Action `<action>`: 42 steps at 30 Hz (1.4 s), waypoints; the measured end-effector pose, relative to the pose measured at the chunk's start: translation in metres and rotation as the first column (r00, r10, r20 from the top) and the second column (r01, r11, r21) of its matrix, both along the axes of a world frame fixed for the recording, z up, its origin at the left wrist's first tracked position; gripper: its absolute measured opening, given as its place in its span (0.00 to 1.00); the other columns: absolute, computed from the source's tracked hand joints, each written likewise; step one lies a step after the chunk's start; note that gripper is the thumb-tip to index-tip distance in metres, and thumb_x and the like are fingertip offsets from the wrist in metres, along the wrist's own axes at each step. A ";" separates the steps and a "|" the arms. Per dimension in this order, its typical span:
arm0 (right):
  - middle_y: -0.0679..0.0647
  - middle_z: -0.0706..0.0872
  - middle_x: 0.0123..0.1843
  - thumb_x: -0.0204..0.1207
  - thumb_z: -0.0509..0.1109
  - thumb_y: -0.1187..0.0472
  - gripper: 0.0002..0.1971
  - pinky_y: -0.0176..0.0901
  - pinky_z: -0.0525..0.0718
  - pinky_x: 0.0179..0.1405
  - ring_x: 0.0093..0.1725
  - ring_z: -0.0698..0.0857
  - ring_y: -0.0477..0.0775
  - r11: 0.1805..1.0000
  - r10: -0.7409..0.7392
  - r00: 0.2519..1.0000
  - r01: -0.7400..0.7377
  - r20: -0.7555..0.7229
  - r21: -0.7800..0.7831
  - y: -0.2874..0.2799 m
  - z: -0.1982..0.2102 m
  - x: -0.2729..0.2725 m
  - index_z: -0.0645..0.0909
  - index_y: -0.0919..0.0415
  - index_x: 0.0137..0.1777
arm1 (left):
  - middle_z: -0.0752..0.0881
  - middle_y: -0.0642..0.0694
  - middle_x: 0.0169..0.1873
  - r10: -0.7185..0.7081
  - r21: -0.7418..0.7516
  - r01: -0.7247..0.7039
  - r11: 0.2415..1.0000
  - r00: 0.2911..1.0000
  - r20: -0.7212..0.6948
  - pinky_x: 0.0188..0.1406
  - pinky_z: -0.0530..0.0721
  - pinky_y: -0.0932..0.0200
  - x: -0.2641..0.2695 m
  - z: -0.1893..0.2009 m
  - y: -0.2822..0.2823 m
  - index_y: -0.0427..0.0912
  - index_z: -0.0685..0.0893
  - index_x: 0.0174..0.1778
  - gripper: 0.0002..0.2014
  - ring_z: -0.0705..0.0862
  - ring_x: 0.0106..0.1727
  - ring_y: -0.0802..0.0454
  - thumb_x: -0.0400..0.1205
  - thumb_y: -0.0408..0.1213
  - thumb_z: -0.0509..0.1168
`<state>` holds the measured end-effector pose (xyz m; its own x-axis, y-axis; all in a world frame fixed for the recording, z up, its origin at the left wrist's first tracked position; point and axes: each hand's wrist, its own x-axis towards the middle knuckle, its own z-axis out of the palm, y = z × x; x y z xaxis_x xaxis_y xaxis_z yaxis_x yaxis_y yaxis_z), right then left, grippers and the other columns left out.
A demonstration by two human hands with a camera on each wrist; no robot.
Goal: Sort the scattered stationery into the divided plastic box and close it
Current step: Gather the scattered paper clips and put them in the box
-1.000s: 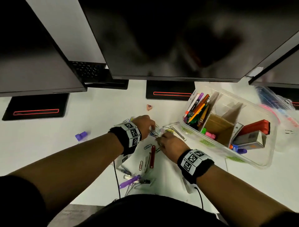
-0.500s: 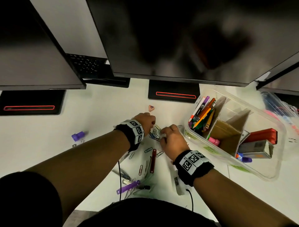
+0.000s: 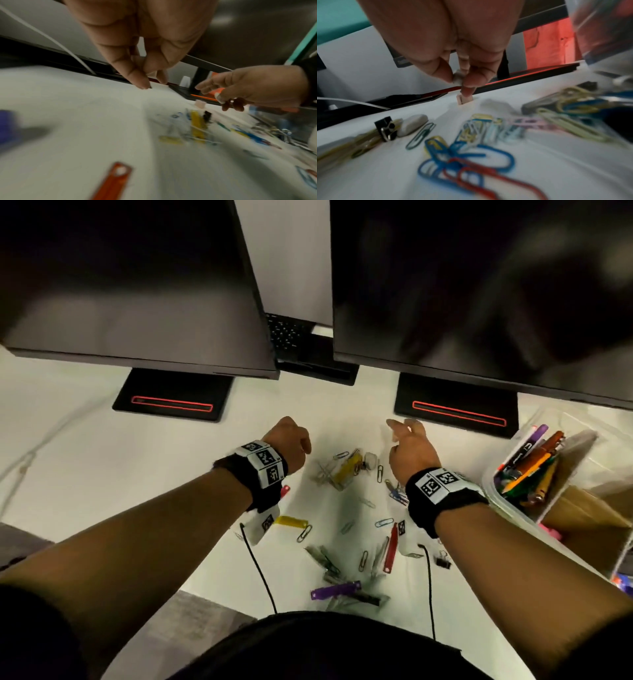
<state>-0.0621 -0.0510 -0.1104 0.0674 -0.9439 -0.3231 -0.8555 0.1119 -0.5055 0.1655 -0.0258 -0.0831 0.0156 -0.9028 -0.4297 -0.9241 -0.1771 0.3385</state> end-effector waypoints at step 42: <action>0.67 0.78 0.58 0.67 0.70 0.74 0.12 0.28 0.66 0.53 0.55 0.80 0.65 0.791 -0.439 0.893 0.438 0.103 -0.426 0.132 0.096 -0.179 0.84 0.68 0.51 | 0.83 0.52 0.42 -0.450 -0.249 0.375 0.893 0.753 -0.480 0.28 0.67 0.71 -0.276 0.100 0.026 0.43 0.86 0.52 0.12 0.76 0.43 0.57 0.73 0.38 0.74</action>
